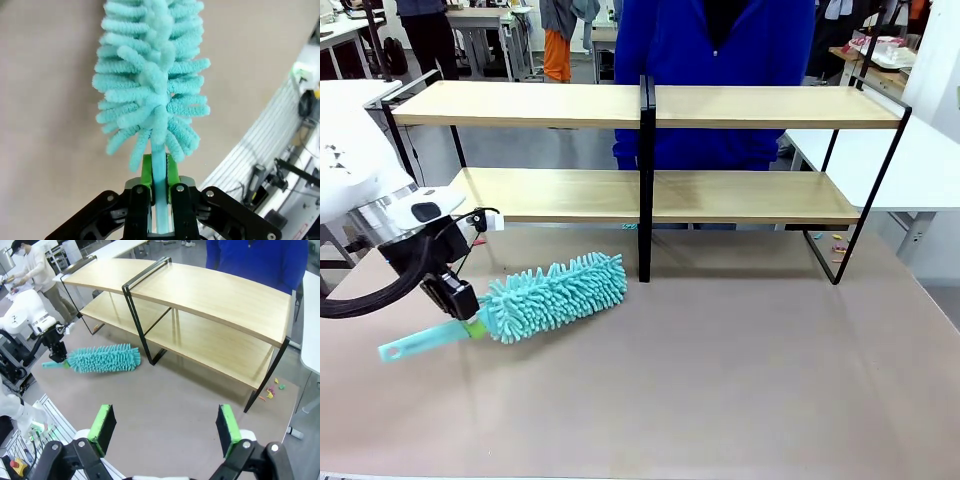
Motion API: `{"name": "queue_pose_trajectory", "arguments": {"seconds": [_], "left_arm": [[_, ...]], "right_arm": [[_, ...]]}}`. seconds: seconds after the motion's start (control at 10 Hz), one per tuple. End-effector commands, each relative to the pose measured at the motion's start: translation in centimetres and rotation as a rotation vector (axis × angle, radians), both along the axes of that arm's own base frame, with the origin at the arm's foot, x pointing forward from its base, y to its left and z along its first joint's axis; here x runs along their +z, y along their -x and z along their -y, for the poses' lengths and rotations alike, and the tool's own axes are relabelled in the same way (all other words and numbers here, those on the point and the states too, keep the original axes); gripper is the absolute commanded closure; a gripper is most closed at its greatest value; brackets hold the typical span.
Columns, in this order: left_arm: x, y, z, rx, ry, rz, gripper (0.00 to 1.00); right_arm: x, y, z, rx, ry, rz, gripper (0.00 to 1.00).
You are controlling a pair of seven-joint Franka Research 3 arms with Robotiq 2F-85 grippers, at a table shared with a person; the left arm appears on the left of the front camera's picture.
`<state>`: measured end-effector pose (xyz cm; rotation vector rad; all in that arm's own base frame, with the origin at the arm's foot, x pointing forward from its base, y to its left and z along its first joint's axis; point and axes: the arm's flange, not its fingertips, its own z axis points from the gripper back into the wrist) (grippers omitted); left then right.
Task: Clean the shelves.
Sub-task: Clean another randomly selected level of the Shelf with the Duster.
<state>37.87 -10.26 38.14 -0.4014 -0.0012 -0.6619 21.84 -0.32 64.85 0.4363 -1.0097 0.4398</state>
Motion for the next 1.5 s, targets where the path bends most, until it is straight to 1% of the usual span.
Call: {"name": "queue_pose_trajectory", "arguments": {"seconds": [0.0,0.1,0.3,0.4,0.7,0.8,1.0,1.2,1.3,1.4], "left_arm": [[-0.4,-2.0,0.2,0.119,-0.064,0.028,0.87],[-0.3,-2.9,-0.2,0.192,-0.1,0.078,0.87],[0.4,-3.4,-1.2,0.312,-0.139,0.157,0.87],[0.5,-3.6,-1.8,0.375,-0.175,0.171,0.87],[-0.9,-4.5,-3.0,0.475,-0.299,0.115,0.87],[-1.2,-4.5,-3.0,0.463,-0.294,0.107,0.87],[-1.0,-4.3,-2.7,0.449,-0.227,0.126,0.87],[-0.4,-3.8,-2.4,0.412,-0.104,0.143,0.87],[-0.2,-3.3,-2.2,0.362,-0.08,0.121,0.87],[0.0,-3.0,-2.1,0.326,-0.063,0.117,0.87]], "right_arm": [[0.0,0.0,0.0,0.0,0.0,-0.002,0.0],[0.0,0.0,0.0,0.0,0.0,-0.002,0.0],[0.0,0.0,0.0,0.0,0.0,-0.002,0.0],[0.0,0.0,0.0,0.0,0.0,-0.002,0.0],[0.0,0.0,0.0,0.0,0.0,-0.002,0.0],[0.0,0.0,0.0,0.0,0.0,-0.002,0.0],[0.0,0.0,0.0,0.0,0.0,-0.002,0.0],[0.0,0.0,0.0,0.0,0.0,-0.002,0.0],[0.0,0.0,0.0,0.0,0.0,-0.002,0.0],[0.0,0.0,0.0,0.0,0.0,-0.002,0.0]]}}
